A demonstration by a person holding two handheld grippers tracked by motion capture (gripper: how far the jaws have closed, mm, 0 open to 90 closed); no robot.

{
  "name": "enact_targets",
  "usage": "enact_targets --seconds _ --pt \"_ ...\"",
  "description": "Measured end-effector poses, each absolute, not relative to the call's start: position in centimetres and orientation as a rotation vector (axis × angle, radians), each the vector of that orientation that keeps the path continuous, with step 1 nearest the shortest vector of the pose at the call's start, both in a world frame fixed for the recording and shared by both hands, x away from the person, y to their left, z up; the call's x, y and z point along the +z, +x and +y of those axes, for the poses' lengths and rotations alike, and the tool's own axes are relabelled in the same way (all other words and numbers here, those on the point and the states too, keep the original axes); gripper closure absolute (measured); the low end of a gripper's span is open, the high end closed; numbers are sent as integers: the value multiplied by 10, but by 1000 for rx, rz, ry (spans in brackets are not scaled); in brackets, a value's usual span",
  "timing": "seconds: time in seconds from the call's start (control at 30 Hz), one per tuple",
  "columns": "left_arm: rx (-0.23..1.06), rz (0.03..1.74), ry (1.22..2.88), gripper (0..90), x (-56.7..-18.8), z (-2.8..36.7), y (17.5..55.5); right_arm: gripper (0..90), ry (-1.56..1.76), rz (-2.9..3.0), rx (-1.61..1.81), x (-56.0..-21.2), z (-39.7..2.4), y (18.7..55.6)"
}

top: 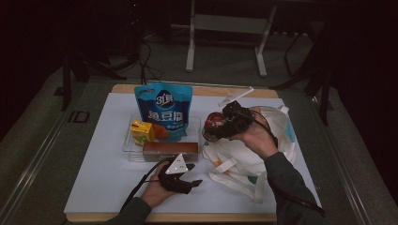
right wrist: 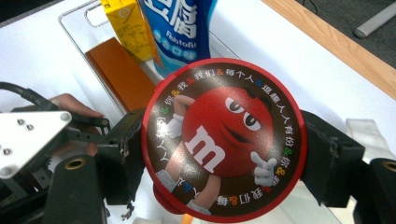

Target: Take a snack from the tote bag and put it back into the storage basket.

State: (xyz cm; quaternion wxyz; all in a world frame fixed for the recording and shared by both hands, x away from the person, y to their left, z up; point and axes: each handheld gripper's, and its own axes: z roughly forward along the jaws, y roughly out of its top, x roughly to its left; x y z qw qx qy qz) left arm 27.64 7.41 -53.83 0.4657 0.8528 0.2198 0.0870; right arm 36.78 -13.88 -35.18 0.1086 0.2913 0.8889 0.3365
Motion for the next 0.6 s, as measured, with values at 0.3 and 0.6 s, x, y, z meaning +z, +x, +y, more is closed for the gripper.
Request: enact_targets --seconds 0.3,0.6 --pt "218 538 2094 353 -538 74 276 257 843 2619 1018 -351 -122 372" --pt "223 529 2098 353 -538 74 275 257 862 2638 1008 -364 -102 383"
